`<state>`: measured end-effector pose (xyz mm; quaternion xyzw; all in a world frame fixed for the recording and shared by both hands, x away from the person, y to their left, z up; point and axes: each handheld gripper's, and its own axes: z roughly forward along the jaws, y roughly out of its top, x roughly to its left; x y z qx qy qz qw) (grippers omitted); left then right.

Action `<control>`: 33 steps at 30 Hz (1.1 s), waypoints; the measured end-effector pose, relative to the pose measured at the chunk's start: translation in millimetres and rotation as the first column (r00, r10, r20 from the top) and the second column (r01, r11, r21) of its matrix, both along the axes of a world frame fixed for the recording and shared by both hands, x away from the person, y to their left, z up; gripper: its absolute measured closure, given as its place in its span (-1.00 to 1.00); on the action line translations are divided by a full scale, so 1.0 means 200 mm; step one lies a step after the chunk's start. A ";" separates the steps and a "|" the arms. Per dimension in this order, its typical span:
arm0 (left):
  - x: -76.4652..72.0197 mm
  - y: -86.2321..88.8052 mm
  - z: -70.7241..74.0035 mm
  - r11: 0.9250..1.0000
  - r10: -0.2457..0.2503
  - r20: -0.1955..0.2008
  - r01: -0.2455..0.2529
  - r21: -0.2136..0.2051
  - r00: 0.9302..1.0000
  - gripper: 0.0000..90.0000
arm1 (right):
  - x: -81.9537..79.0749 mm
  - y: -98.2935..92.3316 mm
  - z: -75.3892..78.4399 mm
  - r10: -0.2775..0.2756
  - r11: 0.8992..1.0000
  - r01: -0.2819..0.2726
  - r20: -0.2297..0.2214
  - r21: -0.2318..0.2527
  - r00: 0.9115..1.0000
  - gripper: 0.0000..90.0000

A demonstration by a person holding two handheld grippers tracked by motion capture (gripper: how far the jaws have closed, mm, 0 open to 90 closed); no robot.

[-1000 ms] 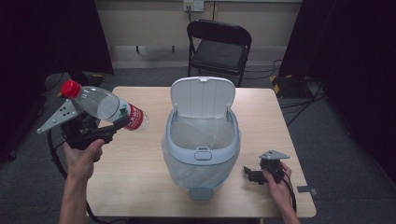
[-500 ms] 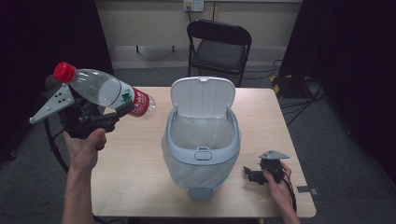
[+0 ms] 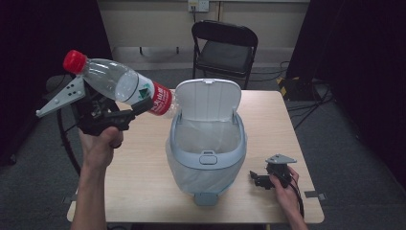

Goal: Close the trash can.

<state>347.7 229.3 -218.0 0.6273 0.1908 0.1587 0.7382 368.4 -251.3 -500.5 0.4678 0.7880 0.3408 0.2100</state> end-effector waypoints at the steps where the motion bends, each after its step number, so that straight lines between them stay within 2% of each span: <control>1: 0.01 -0.01 0.00 1.000 -0.024 -0.007 0.024 -0.001 1.000 -0.36 | 0.00 0.00 0.00 -0.001 1.000 0.001 -0.001 0.000 1.000 -0.73; 7: 0.05 -0.13 -0.05 0.996 -0.055 -0.067 0.059 0.060 0.996 -0.36 | 0.00 0.00 0.00 -0.001 1.000 0.001 -0.001 0.001 1.000 -0.73; 11: 0.06 -0.22 -0.07 0.988 -0.075 -0.087 0.086 0.129 0.993 -0.37 | 0.00 0.00 0.00 0.000 1.000 0.000 0.000 0.000 1.000 -0.73; 12: 0.06 -0.25 -0.08 0.982 -0.059 -0.072 0.071 0.174 0.996 -0.37 | 0.00 0.00 0.00 -0.001 1.000 0.001 -0.001 0.000 1.000 -0.73; 15: 0.07 -0.32 -0.10 0.975 -0.061 -0.105 0.082 0.208 0.993 -0.38 | 0.00 0.00 0.00 0.000 1.000 0.000 0.000 0.000 1.000 -0.73; 16: 0.08 -0.34 -0.10 0.970 -0.064 -0.098 0.085 0.227 0.993 -0.38 | 0.00 0.00 0.00 0.000 1.000 0.000 0.000 0.000 1.000 -0.73; 19: 0.09 -0.39 -0.11 0.956 -0.067 -0.119 0.097 0.276 0.991 -0.39 | 0.00 0.00 0.00 0.000 1.000 0.000 0.000 0.000 1.000 -0.73; 20: 0.10 -0.42 -0.12 0.948 -0.061 -0.115 0.094 0.305 0.991 -0.39 | 0.00 0.00 0.00 0.000 1.000 0.000 0.000 0.000 1.000 -0.73; 21: 0.10 -0.43 -0.13 0.942 -0.057 -0.117 0.092 0.321 0.991 -0.40 | 0.00 0.00 0.00 -0.001 1.000 0.001 -0.001 0.000 1.000 -0.73; 25: 0.12 -0.46 -0.14 0.932 -0.051 -0.130 0.094 0.350 0.990 -0.41 | 0.00 0.00 0.00 0.000 1.000 0.000 -0.001 0.001 1.000 -0.73; 26: 0.13 -0.47 -0.15 0.924 -0.057 -0.138 0.104 0.368 0.989 -0.42 | 0.00 0.00 0.00 -0.001 1.000 0.001 -0.001 0.000 1.000 -0.73; 27: 0.13 -0.48 -0.15 0.921 -0.057 -0.146 0.109 0.375 0.988 -0.43 | 0.00 0.00 0.00 -0.001 1.000 0.001 -0.001 0.000 1.000 -0.73; 29: 0.14 -0.48 -0.17 0.920 -0.052 -0.150 0.105 0.377 0.987 -0.43 | 0.00 0.00 0.00 -0.001 1.000 0.001 -0.001 0.000 1.000 -0.73; 30: 0.14 -0.48 -0.17 0.917 -0.057 -0.151 0.112 0.383 0.987 -0.42 | 0.00 0.00 0.00 -0.001 1.000 0.001 -0.001 0.001 1.000 -0.73; 33: 0.15 -0.48 -0.18 0.917 -0.055 -0.161 0.114 0.383 0.985 -0.48 | 0.00 0.00 0.00 0.000 1.000 0.000 -0.001 0.001 1.000 -0.73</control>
